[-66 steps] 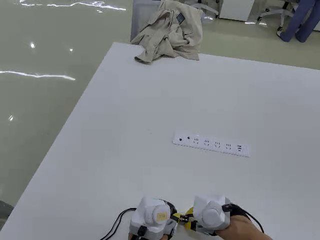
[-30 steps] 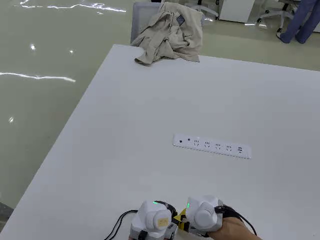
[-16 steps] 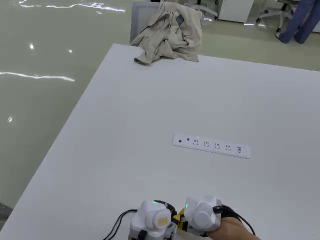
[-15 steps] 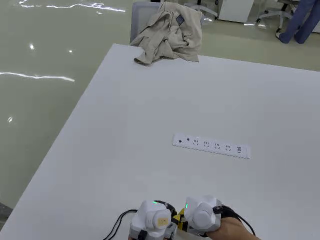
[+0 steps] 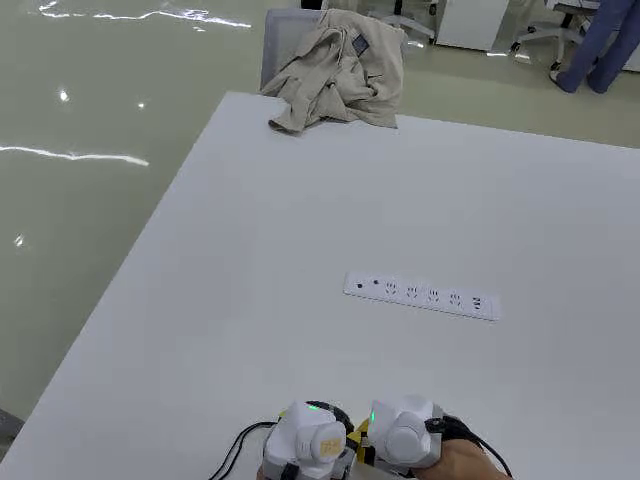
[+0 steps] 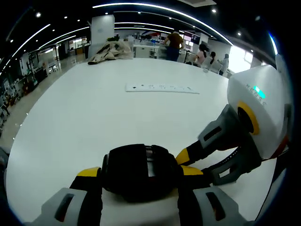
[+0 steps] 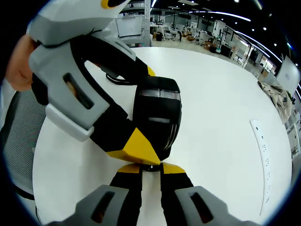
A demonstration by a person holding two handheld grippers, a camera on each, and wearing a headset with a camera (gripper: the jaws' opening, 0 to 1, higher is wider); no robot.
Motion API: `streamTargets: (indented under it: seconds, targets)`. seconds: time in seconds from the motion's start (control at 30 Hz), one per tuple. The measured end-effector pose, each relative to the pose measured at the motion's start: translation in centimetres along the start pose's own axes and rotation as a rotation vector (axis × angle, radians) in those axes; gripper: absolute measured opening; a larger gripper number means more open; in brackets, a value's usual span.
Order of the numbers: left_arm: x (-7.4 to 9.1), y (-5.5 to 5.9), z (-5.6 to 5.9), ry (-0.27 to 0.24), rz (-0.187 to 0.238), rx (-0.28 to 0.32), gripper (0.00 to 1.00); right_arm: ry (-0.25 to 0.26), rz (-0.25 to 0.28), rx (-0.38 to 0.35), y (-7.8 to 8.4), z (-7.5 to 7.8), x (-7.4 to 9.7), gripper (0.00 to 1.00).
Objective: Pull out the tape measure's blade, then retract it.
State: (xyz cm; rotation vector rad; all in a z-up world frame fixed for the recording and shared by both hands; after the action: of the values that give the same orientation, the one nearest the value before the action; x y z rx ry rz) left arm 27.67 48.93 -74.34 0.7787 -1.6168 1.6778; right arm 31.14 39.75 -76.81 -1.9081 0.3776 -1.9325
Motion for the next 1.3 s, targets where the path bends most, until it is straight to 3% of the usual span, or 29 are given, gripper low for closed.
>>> streamTargets:
  seconds: [0.4, 0.6, 1.0, 1.3]
  targets:
    - [0.2, 0.0, -0.1, 0.035, -0.008, 0.019, 0.64, 0.011, -0.009, 0.014, -0.2, -0.1, 0.0, 0.14]
    - [0.5, -0.6, 0.4, 0.059, 0.002, 0.008, 0.72, 0.017, -0.015, 0.008, -0.2, -0.1, 0.0, 0.15]
    - [1.1, 0.2, -0.5, 0.054, -0.018, 0.006, 0.78, 0.030, -0.014, -0.007, -0.2, -0.1, 0.0, 0.16]
    - [1.5, 1.5, -0.9, 0.067, -0.040, -0.015, 0.81, 0.043, -0.003, -0.036, -0.1, -0.2, 0.0, 0.16]
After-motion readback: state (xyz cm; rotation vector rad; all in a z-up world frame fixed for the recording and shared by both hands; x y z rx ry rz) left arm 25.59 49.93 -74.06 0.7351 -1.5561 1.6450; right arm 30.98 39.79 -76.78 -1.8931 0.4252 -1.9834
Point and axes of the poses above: the centre of the closed fingertips' face, and the gripper's own axes: x roughly backward along the fingers, z roughly to its right, y roughly out of its underside, the point moved 7 cm from there along x, roughly backward along the fingers, and after that the axes turned 7 degrees about -z, right-handed, at the moved point
